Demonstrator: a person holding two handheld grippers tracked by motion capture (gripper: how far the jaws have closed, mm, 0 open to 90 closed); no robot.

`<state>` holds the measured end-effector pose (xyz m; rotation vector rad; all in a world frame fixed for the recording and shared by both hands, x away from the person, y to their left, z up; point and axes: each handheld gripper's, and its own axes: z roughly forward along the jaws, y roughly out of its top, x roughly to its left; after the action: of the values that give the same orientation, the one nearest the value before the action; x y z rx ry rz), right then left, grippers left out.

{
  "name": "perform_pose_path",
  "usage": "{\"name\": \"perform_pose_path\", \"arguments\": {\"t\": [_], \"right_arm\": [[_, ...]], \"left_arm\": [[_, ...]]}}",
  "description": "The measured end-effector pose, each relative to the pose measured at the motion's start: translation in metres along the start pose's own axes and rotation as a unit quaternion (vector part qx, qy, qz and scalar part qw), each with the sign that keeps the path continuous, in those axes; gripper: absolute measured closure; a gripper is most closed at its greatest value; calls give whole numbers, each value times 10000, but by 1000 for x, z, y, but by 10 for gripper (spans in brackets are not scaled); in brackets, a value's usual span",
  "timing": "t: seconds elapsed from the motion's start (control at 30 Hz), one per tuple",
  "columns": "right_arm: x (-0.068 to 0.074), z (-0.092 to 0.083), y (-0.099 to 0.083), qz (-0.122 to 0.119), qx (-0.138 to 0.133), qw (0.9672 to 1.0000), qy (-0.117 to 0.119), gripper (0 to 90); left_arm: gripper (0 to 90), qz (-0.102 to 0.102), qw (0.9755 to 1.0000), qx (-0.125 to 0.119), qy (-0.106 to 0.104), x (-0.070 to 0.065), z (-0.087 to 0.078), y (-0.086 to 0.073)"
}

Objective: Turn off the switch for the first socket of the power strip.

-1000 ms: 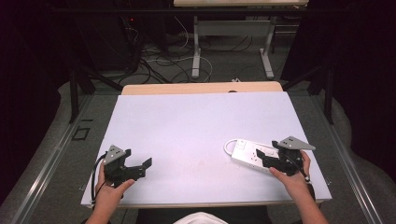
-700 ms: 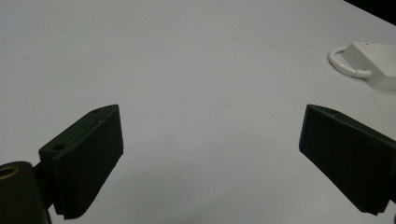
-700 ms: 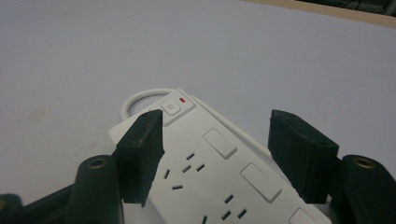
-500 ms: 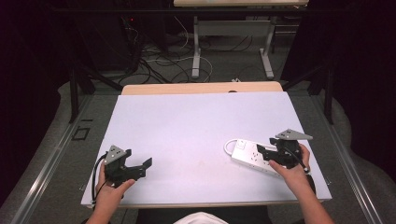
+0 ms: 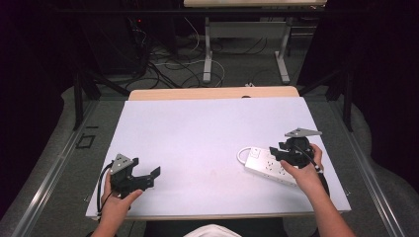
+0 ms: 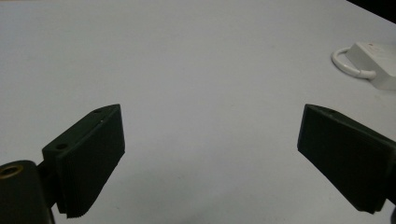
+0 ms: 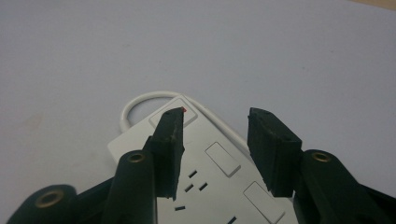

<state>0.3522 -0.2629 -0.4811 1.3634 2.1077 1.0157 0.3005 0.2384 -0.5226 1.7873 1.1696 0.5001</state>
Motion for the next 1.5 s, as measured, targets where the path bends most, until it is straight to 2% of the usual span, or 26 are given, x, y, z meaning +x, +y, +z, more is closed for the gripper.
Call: {"name": "perform_pose_path", "arguments": {"t": [0.3,0.57,1.0,1.5], "right_arm": [[-3,6,9,36,99,9999,-47,631],[-8,15,15,172,227,9996,-24,684],[-15,30,2,266,365,9989,-127,799],[-20,36,-4,347,430,9984,-127,886]], "left_arm": [[73,-32,10000,-2,-8,0,0,0],[73,-40,10000,-4,-2,1,0,0],[73,-49,10000,-11,5,1,0,0],[73,-50,10000,-12,7,1,0,0]]}}
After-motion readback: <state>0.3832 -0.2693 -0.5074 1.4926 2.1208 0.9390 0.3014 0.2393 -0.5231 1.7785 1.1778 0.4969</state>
